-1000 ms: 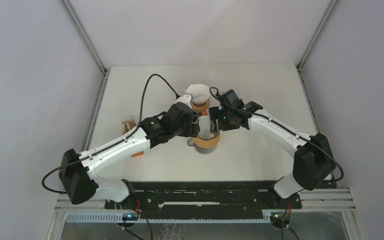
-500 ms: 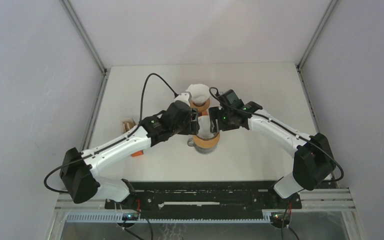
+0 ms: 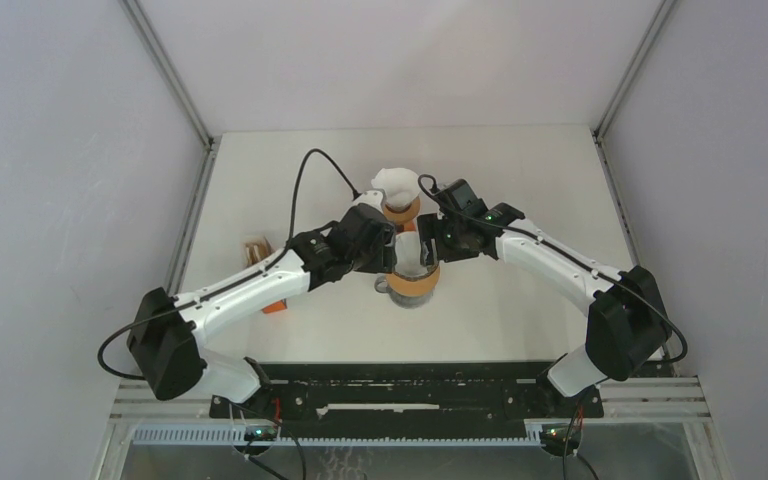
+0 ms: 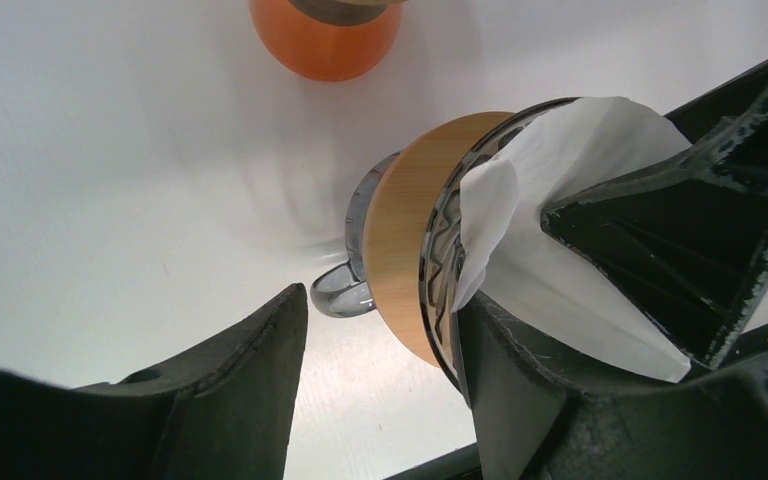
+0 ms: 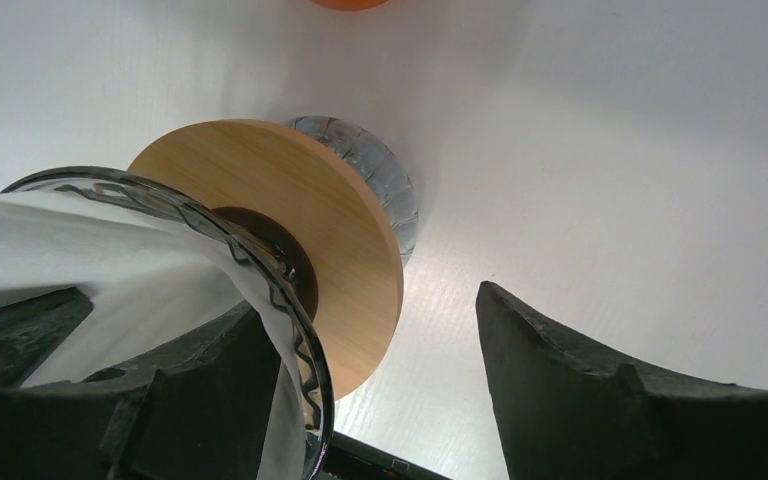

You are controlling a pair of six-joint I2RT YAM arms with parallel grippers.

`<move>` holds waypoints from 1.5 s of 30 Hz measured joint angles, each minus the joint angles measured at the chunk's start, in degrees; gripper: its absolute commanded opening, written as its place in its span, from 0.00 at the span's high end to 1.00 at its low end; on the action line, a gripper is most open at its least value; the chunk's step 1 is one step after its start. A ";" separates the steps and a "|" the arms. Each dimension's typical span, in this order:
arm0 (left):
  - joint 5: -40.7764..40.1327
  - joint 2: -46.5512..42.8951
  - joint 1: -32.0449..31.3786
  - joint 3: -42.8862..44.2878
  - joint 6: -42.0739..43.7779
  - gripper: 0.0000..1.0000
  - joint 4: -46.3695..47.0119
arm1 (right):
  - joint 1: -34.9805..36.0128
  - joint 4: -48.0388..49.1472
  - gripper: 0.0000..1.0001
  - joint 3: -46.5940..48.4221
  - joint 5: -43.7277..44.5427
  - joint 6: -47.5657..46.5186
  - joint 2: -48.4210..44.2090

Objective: Place the coffee filter in the dripper
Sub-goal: Place the coffee filter in the coffee dripper.

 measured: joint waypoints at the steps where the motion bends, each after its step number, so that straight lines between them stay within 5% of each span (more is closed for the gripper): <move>1: 0.07 0.31 0.00 0.00 0.00 0.38 -0.07 | 0.00 0.00 0.23 0.00 0.00 0.00 0.00; 23: 0.22 -2.10 0.02 0.00 0.02 0.34 -0.90 | 0.24 0.76 0.22 0.22 -0.15 -0.02 -4.72; 45: 1.70 -0.04 0.04 0.00 0.09 0.35 -0.96 | 0.17 0.26 0.22 0.35 0.46 -0.07 -0.15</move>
